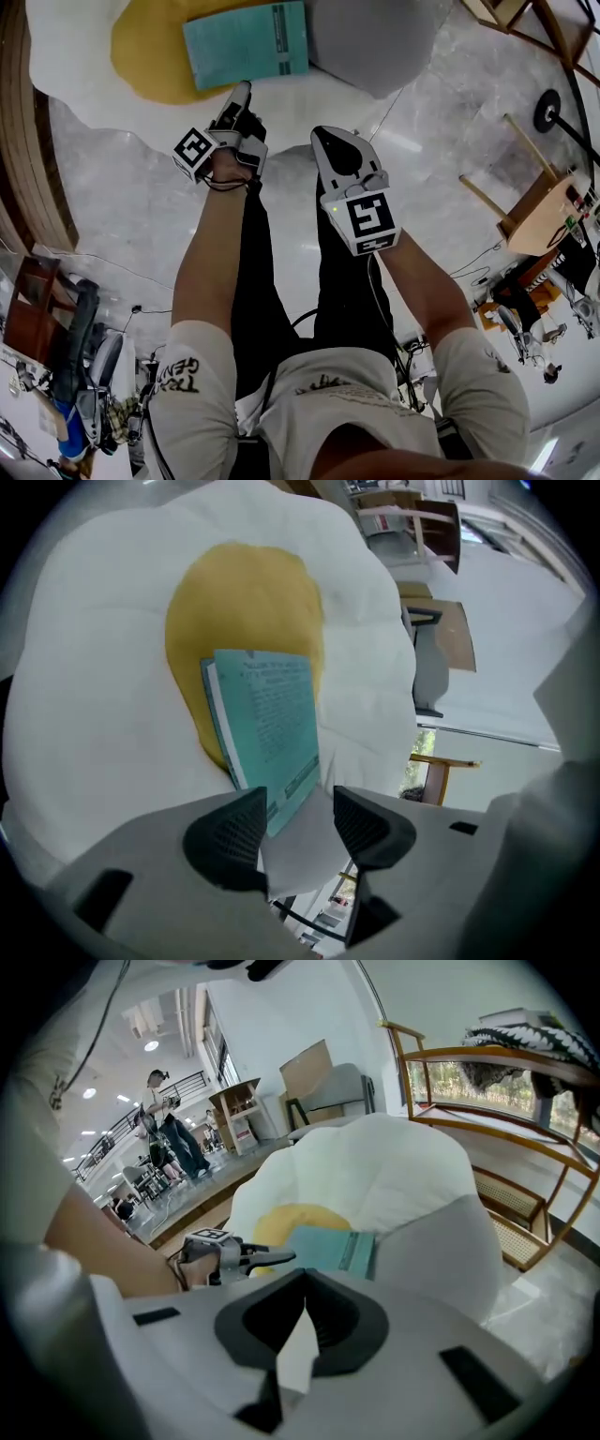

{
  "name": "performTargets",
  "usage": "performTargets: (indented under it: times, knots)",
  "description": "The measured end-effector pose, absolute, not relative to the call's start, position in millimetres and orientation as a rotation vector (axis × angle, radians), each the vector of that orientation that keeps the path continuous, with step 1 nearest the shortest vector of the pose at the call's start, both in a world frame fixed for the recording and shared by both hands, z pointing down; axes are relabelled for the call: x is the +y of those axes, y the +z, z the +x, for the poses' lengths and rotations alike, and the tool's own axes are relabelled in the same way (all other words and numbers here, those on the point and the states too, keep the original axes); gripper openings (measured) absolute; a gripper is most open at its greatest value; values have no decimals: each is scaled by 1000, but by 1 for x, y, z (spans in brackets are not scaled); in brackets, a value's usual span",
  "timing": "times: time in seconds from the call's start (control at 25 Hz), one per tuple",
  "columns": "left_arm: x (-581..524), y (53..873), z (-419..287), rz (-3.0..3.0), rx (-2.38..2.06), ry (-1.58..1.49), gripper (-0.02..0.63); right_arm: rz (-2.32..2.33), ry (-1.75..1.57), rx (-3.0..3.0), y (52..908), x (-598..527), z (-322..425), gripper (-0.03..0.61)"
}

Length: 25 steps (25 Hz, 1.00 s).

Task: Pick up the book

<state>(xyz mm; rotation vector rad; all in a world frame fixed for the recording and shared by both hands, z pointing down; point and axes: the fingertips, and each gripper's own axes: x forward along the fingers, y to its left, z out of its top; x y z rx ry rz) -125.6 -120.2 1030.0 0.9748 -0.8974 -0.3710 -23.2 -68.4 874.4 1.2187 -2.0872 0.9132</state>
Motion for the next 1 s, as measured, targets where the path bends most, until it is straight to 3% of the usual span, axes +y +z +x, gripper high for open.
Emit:
performTargets:
  times: [0.44,0.92,1.0]
  knots:
    - [-118,1083,-103,1002,-882,-253,275,1239,889,-2103,885,-86,-18,28]
    - [-131,1115,-97,1011,-898,-212,279,1180,743,-2087,896,-85,-12,28]
    - [-137,1116,-96,1007,-898,-203,309,1192,751,-2068,897,-85,-10,28]
